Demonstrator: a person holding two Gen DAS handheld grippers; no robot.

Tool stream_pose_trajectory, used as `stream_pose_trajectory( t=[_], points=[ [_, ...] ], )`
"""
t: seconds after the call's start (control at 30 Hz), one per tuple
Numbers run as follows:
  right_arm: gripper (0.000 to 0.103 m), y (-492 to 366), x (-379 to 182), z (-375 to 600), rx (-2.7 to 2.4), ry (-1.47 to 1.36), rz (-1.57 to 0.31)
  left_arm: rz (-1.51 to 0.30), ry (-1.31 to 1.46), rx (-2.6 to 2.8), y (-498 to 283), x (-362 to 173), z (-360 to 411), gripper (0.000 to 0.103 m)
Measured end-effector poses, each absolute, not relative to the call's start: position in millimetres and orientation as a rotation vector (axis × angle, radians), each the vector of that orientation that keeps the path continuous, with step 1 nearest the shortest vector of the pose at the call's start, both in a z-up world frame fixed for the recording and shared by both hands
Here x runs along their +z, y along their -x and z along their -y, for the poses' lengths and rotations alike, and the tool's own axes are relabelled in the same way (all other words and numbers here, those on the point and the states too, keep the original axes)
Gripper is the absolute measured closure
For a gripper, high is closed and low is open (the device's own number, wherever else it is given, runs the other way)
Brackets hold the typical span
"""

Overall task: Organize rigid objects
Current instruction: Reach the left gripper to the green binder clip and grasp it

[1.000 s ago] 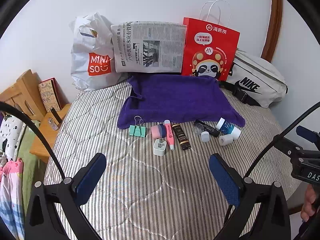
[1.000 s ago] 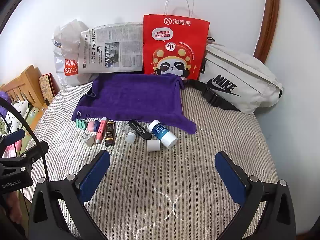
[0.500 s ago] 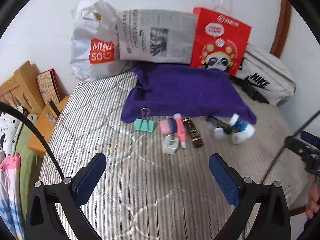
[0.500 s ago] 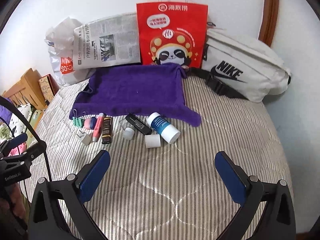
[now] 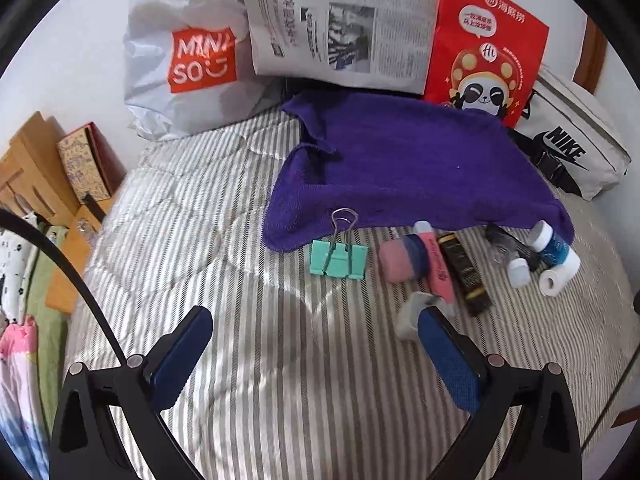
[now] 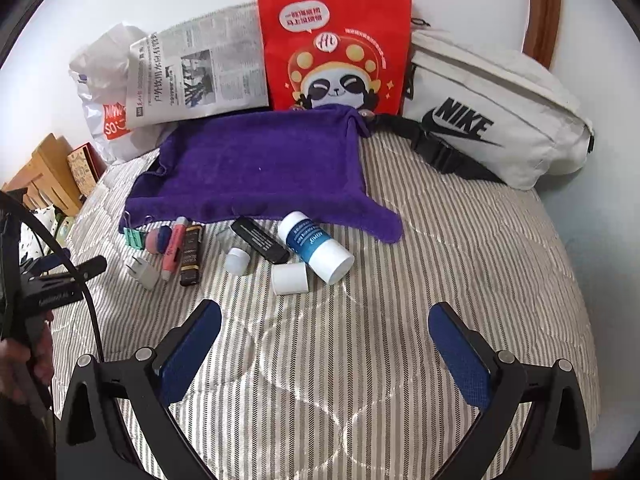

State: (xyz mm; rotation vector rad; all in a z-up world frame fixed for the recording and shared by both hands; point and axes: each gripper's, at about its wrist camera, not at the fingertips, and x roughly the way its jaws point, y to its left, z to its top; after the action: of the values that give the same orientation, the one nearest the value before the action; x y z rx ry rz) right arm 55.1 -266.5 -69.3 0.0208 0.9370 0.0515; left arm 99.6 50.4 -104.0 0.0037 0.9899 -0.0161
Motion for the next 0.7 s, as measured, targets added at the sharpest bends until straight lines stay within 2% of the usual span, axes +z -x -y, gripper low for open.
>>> stream_pose_trajectory(
  t=[0.17,0.4,0.7],
  points=[
    [0.002,-60.9,-84.9,270.7,0.065,-0.052,-0.987,-1.002,-0.008,-0.058,-123.3,-126.8,-54.5,0.002],
    [0.002,-63.6,-95.3,274.2,0.041,-0.056,-1.019,-1.022,0.022,-0.140,-144.5,-148.3,-56.8,0.020],
    [0.002,-73.3,-105.1,269.3,0.052,-0.052,-1.044,-0.968,0.005,-0.173,-152.6,-148.4,-51.3,0.028]
  ],
)
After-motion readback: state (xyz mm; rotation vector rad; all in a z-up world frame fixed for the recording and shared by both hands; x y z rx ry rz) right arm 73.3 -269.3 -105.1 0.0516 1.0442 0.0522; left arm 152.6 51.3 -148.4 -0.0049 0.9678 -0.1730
